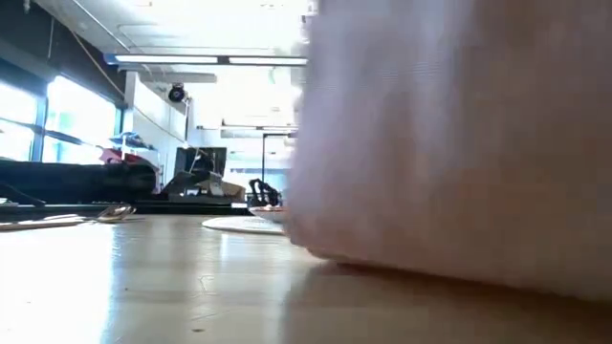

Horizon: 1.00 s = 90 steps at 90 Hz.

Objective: Set table place
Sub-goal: Fold the napkin

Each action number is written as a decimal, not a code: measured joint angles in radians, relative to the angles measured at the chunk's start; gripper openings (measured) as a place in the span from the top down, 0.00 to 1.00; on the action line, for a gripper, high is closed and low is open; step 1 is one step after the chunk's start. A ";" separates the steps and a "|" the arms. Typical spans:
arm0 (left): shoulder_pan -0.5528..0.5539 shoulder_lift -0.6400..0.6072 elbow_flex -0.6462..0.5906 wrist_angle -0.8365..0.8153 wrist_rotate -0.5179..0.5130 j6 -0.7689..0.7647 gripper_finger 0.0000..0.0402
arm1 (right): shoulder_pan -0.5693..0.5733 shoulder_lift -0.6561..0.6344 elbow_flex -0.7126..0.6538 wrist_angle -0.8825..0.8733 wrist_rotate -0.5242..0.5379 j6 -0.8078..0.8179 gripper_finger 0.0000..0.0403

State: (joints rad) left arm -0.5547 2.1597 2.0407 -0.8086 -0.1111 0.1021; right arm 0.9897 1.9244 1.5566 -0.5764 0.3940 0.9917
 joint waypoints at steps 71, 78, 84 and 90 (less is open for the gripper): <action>-0.046 0.000 0.022 -0.041 0.289 -0.069 1.00 | 0.025 0.027 0.000 0.347 -0.057 -0.206 1.00; -0.043 -0.001 0.026 -0.018 0.251 -0.052 1.00 | 0.030 0.027 0.000 0.333 -0.060 -0.207 1.00; -0.030 0.000 0.026 0.018 0.225 -0.027 1.00 | 0.032 0.027 0.000 0.320 -0.054 -0.200 1.00; -0.010 0.000 0.025 0.051 0.214 0.002 1.00 | 0.035 0.027 0.000 0.273 -0.039 -0.156 1.00</action>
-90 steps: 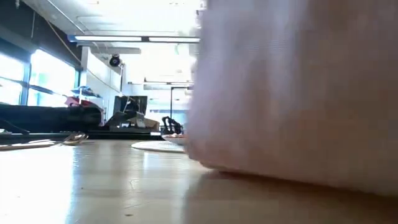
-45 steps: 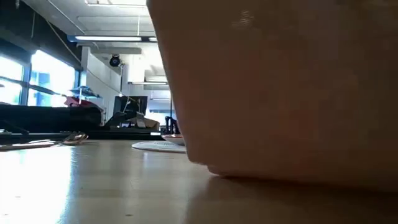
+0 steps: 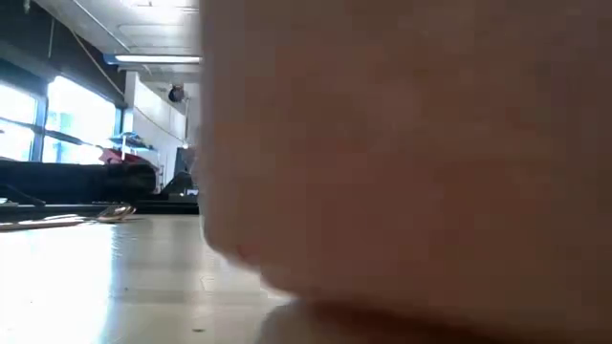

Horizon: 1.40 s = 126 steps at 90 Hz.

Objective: Set table place
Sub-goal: Fold the napkin

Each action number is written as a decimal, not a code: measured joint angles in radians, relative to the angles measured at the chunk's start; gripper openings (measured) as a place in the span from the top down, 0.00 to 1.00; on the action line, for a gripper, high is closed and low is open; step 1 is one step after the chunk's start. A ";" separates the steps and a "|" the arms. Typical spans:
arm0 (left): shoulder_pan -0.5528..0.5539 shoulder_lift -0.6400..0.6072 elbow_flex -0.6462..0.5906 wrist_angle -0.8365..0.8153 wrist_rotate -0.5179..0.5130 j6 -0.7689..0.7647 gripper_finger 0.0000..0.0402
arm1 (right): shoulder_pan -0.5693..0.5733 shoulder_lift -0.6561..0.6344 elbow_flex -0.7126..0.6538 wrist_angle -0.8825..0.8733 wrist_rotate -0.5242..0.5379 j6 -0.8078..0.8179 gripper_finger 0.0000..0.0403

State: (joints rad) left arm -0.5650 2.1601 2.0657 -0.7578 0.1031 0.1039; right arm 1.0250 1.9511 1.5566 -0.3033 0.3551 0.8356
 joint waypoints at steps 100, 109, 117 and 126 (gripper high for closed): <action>0.016 0.003 -0.008 0.001 -0.011 0.022 1.00 | 0.009 0.059 0.000 0.058 -0.057 0.021 1.00; 0.060 0.003 -0.008 -0.003 -0.027 0.071 1.00 | 0.016 0.028 0.000 -0.050 -0.007 0.053 1.00; 0.105 0.011 -0.008 0.005 -0.039 0.107 1.00 | 0.032 -0.002 0.000 -0.173 0.066 0.091 1.00; 0.157 0.034 -0.008 0.004 -0.053 0.149 1.00 | 0.043 -0.024 0.000 -0.392 0.122 0.197 1.00</action>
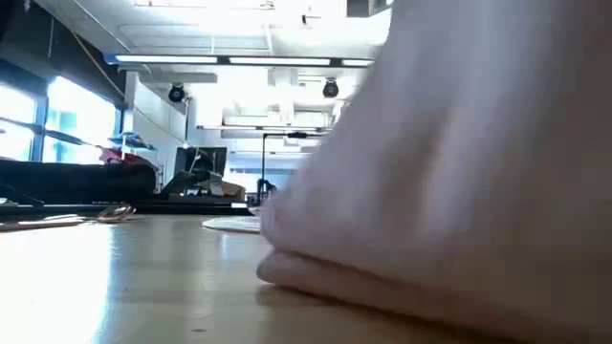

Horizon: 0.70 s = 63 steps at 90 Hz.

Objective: Set table place
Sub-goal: Fold the napkin

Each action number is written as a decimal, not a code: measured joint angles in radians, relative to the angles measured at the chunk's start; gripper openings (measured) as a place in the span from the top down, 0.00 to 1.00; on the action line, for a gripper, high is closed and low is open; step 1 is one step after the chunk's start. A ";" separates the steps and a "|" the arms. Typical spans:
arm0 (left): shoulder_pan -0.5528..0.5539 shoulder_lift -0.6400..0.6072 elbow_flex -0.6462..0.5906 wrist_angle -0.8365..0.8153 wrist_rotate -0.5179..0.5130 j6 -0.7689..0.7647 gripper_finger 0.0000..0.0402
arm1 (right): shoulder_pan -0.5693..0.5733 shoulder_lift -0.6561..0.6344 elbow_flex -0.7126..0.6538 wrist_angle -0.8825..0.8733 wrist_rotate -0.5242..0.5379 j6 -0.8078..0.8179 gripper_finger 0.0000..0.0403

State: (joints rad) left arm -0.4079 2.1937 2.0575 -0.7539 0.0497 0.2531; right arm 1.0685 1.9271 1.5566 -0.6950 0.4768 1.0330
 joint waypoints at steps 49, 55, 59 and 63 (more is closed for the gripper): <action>0.171 0.143 -0.001 0.067 -0.066 0.089 1.00 | -0.002 -0.015 -0.080 -0.532 0.017 0.397 1.00; 0.176 0.143 -0.001 0.069 -0.066 0.077 1.00 | -0.004 -0.031 -0.141 -0.488 -0.011 0.411 1.00; 0.178 0.142 -0.001 0.070 -0.065 0.068 1.00 | -0.004 -0.037 -0.177 -0.465 -0.027 0.428 1.00; 0.177 0.142 -0.001 0.069 -0.065 0.063 1.00 | -0.006 -0.043 -0.206 -0.439 -0.035 0.439 1.00</action>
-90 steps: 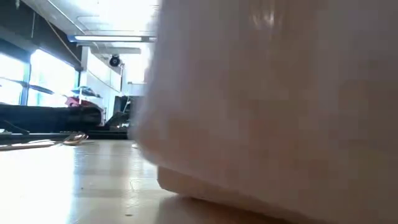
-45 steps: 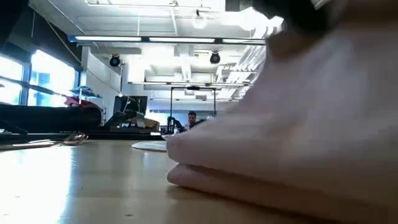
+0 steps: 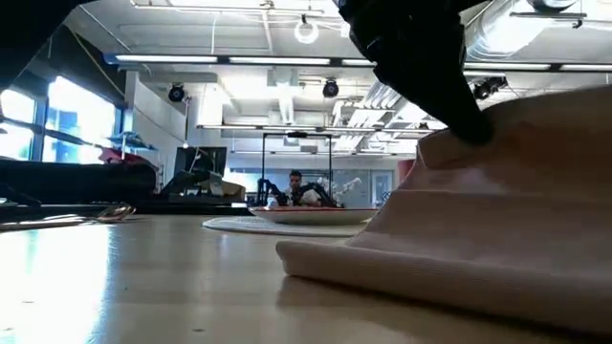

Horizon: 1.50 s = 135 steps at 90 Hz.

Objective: Set table place
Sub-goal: Fold the napkin

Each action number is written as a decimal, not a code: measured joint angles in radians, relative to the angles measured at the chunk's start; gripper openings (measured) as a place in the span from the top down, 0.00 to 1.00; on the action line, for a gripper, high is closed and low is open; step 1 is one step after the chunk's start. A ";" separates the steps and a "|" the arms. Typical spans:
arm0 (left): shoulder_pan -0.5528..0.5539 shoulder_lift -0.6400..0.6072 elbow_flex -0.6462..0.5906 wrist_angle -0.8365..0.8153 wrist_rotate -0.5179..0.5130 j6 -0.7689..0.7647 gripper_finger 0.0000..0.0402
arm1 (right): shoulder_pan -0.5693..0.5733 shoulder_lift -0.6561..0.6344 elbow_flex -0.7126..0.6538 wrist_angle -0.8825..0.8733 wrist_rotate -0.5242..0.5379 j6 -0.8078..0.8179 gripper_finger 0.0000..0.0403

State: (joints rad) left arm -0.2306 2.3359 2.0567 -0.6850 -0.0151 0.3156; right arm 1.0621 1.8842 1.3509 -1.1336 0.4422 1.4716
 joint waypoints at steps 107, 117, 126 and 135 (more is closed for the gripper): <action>-0.366 -0.437 0.027 0.059 -0.138 -0.184 1.00 | 0.019 0.071 0.911 -0.071 0.265 -0.716 1.00; -0.356 -0.481 0.027 0.083 -0.156 -0.201 1.00 | -0.005 0.063 1.009 -0.194 0.287 -0.722 1.00; -0.321 -0.504 0.027 0.082 -0.143 -0.202 1.00 | -0.045 -0.012 0.958 -0.233 0.259 -0.722 1.00; -0.257 -0.512 0.027 0.068 -0.135 -0.202 1.00 | -0.104 -0.052 0.963 -0.380 0.246 -0.658 1.00</action>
State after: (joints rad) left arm -0.4873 1.8237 2.0838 -0.6171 -0.1504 0.1135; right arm 0.9583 1.8324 2.3136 -1.5134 0.6886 0.8137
